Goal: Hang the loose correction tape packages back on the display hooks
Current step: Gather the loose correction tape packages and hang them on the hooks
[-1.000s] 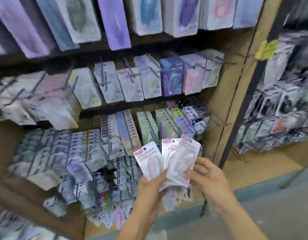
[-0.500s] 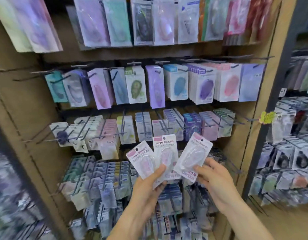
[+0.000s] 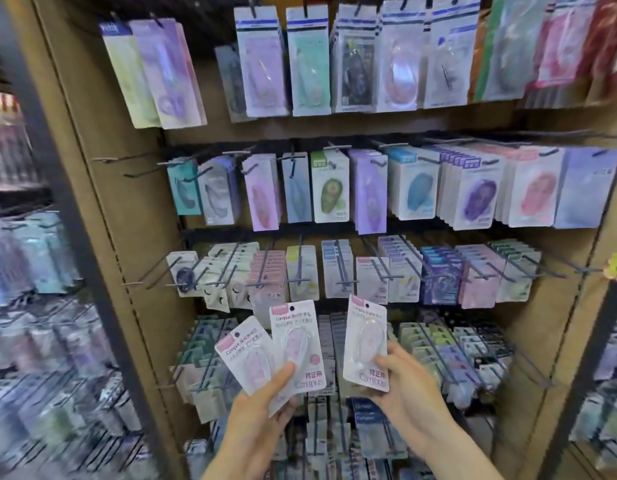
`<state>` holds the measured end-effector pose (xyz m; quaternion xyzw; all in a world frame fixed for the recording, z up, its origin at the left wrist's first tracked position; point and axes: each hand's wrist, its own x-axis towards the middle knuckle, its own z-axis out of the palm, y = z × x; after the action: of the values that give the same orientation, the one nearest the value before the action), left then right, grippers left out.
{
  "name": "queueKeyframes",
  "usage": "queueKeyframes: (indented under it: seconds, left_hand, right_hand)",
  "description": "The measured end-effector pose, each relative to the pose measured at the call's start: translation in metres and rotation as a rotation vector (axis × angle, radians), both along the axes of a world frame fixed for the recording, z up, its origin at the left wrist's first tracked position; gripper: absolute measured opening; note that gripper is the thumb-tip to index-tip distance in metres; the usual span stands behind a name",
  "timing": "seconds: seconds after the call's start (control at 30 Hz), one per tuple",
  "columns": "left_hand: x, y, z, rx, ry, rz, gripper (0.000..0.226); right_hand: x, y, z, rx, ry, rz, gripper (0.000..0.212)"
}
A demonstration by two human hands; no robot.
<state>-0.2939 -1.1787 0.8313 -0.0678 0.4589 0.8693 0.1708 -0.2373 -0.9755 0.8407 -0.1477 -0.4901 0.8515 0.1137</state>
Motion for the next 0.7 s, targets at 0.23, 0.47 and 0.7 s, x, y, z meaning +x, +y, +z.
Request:
queueKeyframes:
  seconds: [0.23,0.47,0.7]
  left_hand:
    - [0.007,0.016,-0.007,0.015,0.008,-0.069,0.045]
    - [0.006,0.029,-0.012,0.021,0.010,-0.114,0.044]
    - [0.003,0.034,-0.017,0.008,-0.008,-0.143,0.045]
  right_hand:
    - [0.003,0.009,-0.014,-0.156,0.017,-0.146,0.027]
    - [-0.013,0.022,-0.003,0.119,0.063,-0.261,0.022]
    - [-0.046,0.042,0.003,0.217,0.031,-0.259,0.022]
